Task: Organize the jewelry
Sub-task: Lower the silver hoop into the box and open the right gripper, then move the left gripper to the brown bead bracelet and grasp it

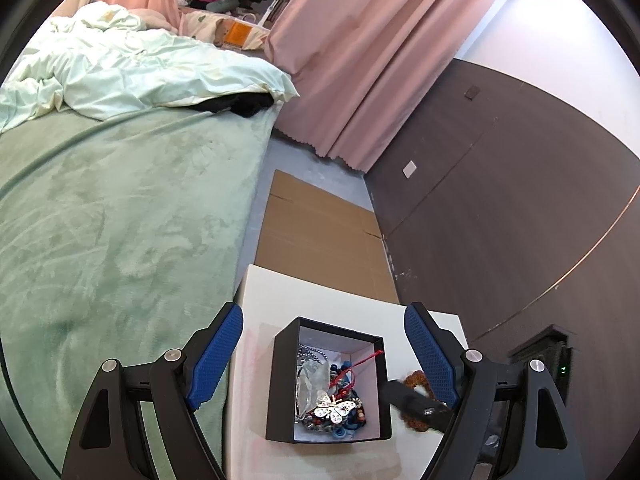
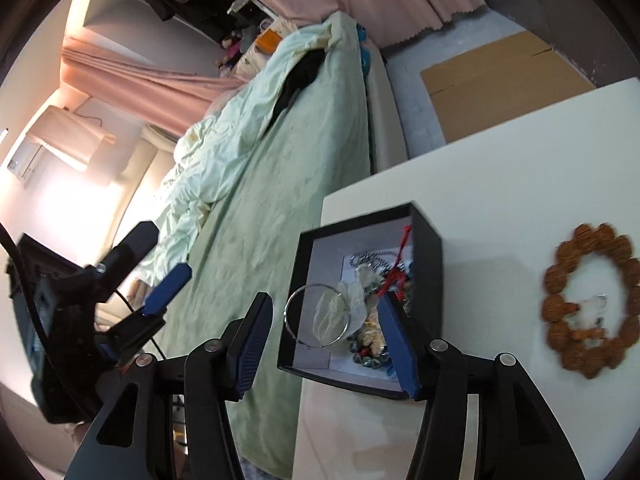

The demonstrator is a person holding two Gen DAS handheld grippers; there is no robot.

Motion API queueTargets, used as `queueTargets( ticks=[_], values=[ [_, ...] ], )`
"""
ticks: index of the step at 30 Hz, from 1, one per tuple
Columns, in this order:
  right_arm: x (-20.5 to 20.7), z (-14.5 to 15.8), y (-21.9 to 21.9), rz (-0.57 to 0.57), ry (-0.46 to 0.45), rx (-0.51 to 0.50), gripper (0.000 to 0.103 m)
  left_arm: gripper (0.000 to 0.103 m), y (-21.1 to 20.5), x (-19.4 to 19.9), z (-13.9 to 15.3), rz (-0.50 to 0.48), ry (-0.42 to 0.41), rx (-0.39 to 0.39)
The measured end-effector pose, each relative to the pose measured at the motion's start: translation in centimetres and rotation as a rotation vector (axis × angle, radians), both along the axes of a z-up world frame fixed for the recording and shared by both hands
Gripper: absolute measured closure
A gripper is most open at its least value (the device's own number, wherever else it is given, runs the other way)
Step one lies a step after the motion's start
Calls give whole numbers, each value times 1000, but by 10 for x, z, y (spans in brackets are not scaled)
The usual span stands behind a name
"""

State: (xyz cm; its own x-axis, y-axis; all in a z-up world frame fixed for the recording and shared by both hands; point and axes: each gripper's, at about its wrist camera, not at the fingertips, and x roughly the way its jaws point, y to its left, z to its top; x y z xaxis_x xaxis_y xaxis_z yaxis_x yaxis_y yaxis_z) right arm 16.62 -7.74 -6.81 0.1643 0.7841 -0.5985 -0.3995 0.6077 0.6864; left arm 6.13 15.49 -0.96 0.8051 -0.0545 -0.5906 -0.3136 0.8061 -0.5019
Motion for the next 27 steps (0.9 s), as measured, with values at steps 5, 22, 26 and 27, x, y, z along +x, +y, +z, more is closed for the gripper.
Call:
queueTargets(
  ticks=[5,22,26,27],
  values=[
    [1,13,-30,-67,-15,20,47,20,-9,-1,1,-13,6,15],
    [-4,34,-156,-289,-50,-18,40,20,-86,5,3,-175,16,108],
    [-3,31,-176,-335,-27,-26,30,20,-111,11,-1,-222,22,129],
    [-2,30,-180,-343,-17,-28,30,20,-119,13,-2,-239,24,135]
  ],
)
